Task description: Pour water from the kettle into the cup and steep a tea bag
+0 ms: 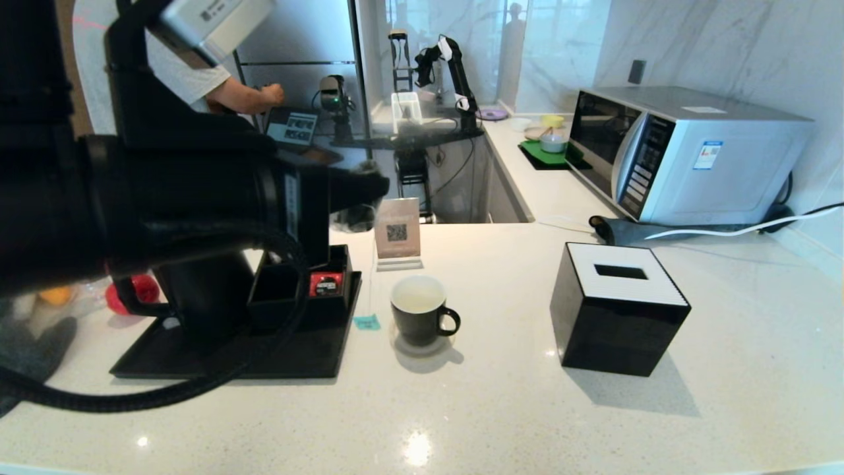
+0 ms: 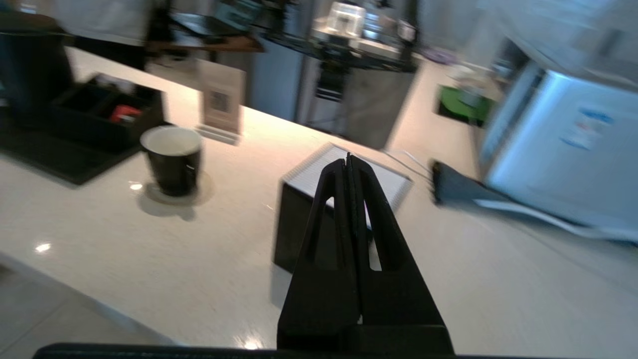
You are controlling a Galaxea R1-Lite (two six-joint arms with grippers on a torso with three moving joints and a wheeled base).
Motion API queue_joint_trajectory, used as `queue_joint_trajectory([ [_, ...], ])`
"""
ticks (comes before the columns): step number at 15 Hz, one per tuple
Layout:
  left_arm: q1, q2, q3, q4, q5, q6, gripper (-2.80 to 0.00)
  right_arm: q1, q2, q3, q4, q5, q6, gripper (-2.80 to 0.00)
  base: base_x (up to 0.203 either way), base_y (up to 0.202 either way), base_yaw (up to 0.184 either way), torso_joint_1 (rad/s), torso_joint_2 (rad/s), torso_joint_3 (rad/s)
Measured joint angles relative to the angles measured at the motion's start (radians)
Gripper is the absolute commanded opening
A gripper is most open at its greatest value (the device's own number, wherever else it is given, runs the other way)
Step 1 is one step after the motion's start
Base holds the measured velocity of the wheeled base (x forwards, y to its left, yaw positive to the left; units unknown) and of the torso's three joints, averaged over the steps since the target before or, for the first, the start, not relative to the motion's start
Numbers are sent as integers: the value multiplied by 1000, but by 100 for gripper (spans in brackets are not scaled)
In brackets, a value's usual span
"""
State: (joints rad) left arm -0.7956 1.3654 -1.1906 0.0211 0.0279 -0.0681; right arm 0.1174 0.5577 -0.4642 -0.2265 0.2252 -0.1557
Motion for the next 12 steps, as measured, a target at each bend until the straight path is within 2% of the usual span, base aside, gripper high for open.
queue_joint_trajectory([
  [4,-12,17,-1,-1,-1,0,-280,58,303,-123,-180,203,-2,-280,0,0,0,0,0,0],
  [6,-15,24,0,-3,-1,-1,-280,157,442,-165,-267,241,-3,-280,0,0,0,0,0,0],
  [7,-15,28,0,-5,-1,-1,-280,214,507,-180,-302,248,-5,0,0,0,0,0,0,0],
  [10,-15,44,-3,-9,0,-1,-280,356,682,-203,-425,257,6,0,0,0,0,0,0,0],
  [12,-16,52,-4,-10,2,-1,-280,423,775,-217,-504,261,34,0,0,0,0,0,0,0],
])
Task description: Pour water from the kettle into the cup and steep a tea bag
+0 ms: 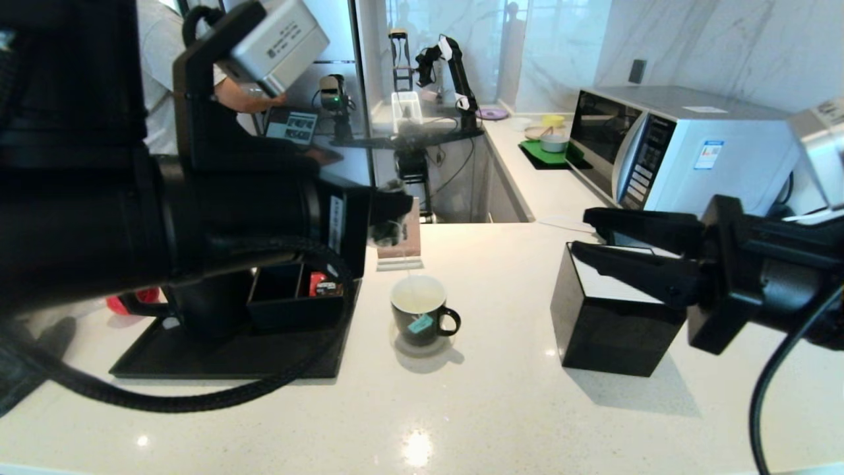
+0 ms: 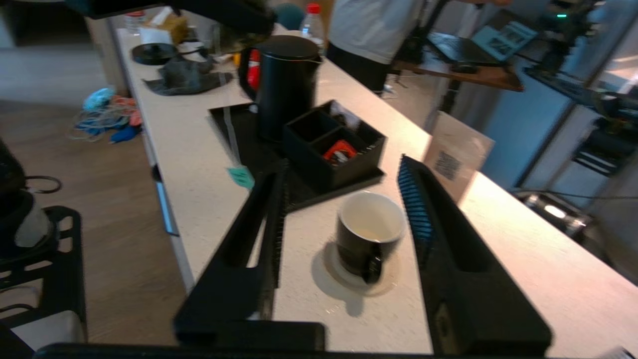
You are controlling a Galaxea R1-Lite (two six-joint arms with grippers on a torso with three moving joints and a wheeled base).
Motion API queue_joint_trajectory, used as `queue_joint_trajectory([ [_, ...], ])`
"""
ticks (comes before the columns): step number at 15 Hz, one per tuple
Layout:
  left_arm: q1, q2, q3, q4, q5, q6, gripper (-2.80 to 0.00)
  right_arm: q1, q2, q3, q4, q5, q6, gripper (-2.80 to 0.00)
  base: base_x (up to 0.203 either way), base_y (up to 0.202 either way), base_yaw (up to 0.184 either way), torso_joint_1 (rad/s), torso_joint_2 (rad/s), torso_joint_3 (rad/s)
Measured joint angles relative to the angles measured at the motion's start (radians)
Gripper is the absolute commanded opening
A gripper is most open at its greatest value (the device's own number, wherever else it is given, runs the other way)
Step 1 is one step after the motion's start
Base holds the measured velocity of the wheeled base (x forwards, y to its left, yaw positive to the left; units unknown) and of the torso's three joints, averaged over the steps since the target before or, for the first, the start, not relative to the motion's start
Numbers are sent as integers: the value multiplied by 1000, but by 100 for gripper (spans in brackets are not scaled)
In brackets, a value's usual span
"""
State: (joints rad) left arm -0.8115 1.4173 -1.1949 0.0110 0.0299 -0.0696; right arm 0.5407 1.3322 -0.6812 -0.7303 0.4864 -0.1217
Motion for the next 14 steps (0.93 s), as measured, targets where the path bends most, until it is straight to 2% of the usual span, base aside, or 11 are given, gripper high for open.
queue_joint_trajectory([
  [3,0,5,0,-1,4,-1,-280,63,105,-17,-78,15,8,0,0,0,0,0,0,0],
  [7,5,14,0,-3,6,-1,-280,99,215,-23,-175,133,10,0,0,0,0,0,0,0],
  [10,6,19,-6,-4,5,-2,-280,142,279,-30,-254,144,13,0,0,0,0,0,0,0],
  [14,6,25,-31,-3,4,-4,-280,189,344,-41,-284,164,11,0,0,0,0,0,0,0],
])
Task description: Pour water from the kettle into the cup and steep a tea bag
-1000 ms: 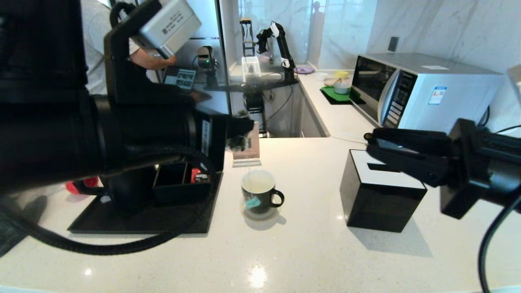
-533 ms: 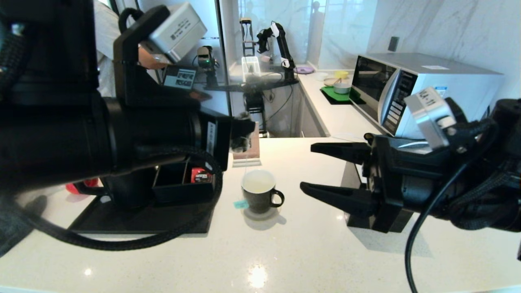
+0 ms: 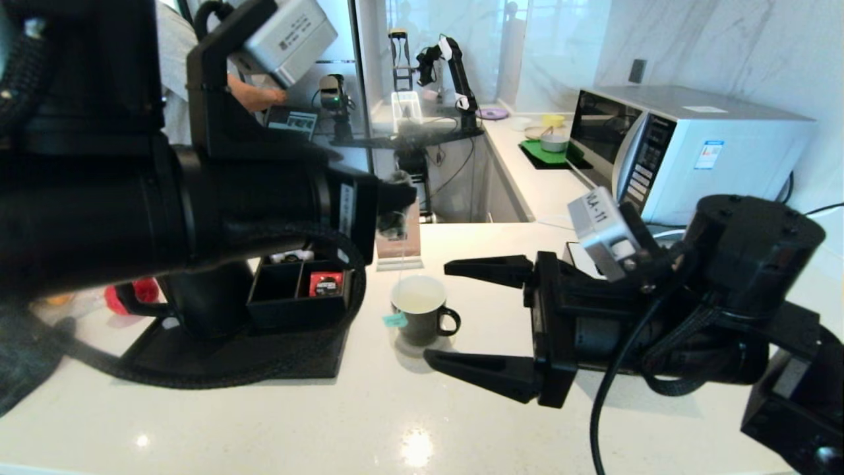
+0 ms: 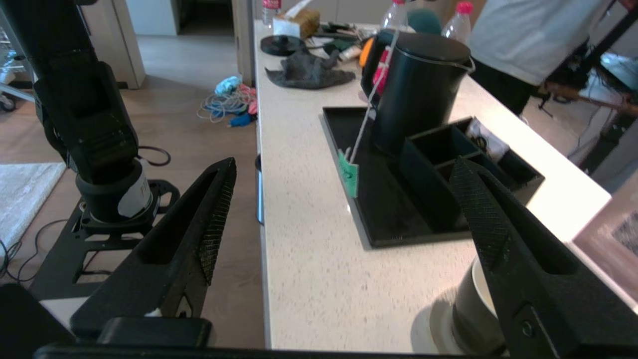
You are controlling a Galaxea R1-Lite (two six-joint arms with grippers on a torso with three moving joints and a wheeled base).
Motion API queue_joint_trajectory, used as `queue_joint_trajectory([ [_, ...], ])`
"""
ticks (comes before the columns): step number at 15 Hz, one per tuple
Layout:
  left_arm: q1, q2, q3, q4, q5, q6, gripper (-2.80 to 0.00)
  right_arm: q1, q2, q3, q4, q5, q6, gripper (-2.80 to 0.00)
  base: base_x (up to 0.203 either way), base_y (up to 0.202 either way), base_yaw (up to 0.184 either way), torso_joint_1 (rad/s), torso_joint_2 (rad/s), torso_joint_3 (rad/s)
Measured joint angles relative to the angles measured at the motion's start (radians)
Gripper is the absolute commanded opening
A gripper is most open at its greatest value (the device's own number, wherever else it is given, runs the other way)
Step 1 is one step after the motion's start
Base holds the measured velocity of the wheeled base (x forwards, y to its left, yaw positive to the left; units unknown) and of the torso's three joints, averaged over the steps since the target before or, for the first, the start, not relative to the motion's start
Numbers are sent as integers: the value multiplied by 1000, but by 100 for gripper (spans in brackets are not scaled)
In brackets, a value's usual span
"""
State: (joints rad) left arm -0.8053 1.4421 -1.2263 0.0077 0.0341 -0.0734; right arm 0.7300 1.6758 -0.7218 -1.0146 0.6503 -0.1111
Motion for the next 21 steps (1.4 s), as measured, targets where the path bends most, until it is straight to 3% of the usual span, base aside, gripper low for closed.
queue_joint_trajectory([
  [5,-3,3,-28,0,3,0,-280,22,86,-78,-59,35,14,0,0,0,0,0,0,0],
  [14,0,0,-37,0,15,-1,-280,83,156,-127,-82,36,20,0,0,0,0,0,0,0],
  [21,2,-1,-36,0,21,-1,-280,97,186,-128,-177,42,61,0,0,0,0,0,0,0],
])
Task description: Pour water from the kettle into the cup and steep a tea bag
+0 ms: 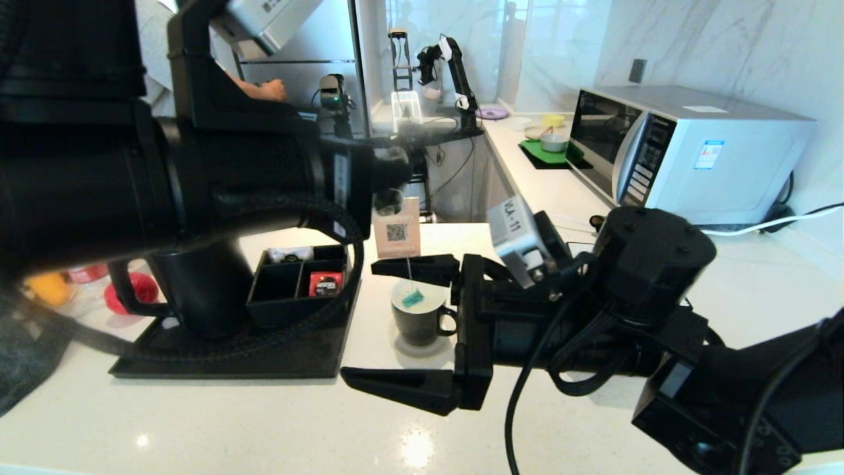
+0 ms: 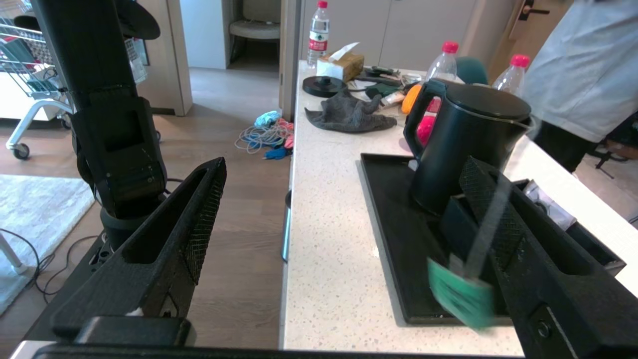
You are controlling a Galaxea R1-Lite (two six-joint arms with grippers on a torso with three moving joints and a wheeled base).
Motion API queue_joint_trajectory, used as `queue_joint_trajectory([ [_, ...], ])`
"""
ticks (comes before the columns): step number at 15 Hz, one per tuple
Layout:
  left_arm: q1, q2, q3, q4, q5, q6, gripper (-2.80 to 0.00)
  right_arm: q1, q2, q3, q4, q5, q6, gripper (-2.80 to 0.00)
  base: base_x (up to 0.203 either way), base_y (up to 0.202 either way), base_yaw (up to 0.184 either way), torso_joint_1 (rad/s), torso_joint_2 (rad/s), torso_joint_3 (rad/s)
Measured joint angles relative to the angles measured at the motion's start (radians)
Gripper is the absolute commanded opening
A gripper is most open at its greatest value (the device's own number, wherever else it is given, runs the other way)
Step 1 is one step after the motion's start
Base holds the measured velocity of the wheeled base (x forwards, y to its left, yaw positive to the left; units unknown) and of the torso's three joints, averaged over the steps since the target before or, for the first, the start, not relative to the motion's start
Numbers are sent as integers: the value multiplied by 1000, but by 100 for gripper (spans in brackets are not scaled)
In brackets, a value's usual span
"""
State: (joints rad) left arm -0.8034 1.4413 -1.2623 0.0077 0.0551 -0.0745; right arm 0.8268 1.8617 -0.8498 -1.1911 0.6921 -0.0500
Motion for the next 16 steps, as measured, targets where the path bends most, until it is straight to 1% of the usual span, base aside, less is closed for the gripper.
queue_joint_trajectory([
  [2,0,1,0,0,-1,0,-280,5,4,4,-5,-1,-1,0,0,0,0,0,0,0],
  [3,0,1,0,0,0,0,-280,7,7,4,-7,-1,-2,-280,0,0,0,0,0,0],
  [8,0,3,-1,0,0,0,-280,9,20,3,-20,0,-1,-280,0,0,0,0,0,0],
  [9,0,3,-1,0,-1,0,-280,9,22,2,-20,13,-1,-280,0,0,0,0,0,0],
  [11,1,4,-1,0,-2,0,-280,8,24,2,-21,63,-1,-280,0,0,0,0,0,0],
  [16,6,10,-1,0,-2,0,-280,7,27,2,-20,69,-1,-280,0,0,0,0,0,0],
])
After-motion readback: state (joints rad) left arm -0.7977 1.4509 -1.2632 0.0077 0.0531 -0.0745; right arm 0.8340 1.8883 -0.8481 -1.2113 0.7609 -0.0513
